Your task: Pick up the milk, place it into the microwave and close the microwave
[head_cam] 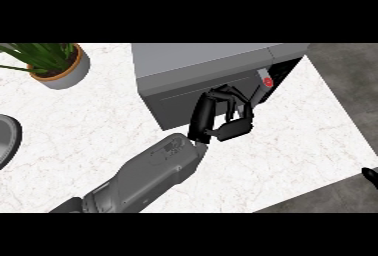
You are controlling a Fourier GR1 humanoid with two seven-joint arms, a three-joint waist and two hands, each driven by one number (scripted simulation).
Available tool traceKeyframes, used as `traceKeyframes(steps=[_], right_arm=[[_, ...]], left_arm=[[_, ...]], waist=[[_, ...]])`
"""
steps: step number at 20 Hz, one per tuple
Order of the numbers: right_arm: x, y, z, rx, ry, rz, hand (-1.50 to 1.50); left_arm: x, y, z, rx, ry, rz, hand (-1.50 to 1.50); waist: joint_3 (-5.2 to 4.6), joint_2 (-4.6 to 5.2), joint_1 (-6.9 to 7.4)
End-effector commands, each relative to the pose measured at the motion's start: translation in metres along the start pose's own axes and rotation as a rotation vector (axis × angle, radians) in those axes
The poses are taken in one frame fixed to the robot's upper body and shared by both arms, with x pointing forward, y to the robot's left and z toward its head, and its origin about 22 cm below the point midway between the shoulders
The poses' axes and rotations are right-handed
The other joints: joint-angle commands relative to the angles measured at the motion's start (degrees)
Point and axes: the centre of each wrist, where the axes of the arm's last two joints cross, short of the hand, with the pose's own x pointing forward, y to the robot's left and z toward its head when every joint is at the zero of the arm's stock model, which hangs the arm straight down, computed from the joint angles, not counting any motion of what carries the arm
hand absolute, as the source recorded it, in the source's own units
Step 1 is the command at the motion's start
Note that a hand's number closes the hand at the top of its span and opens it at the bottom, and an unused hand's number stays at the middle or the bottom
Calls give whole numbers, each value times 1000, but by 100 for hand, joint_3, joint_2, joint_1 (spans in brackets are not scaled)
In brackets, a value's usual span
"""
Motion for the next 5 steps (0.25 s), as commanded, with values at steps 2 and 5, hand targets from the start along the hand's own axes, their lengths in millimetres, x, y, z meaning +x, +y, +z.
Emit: traceKeyframes(steps=[2, 5], right_arm=[[4, 0, -2, 14, 1, -3, -150], [4, 1, -2, 15, 0, -15, -150]], left_arm=[[0, 17, -26, 103, 35, -34, 150], [-2, 17, -24, 104, 27, -39, 150]], waist=[[-3, 98, -77], [-1, 136, -107]])
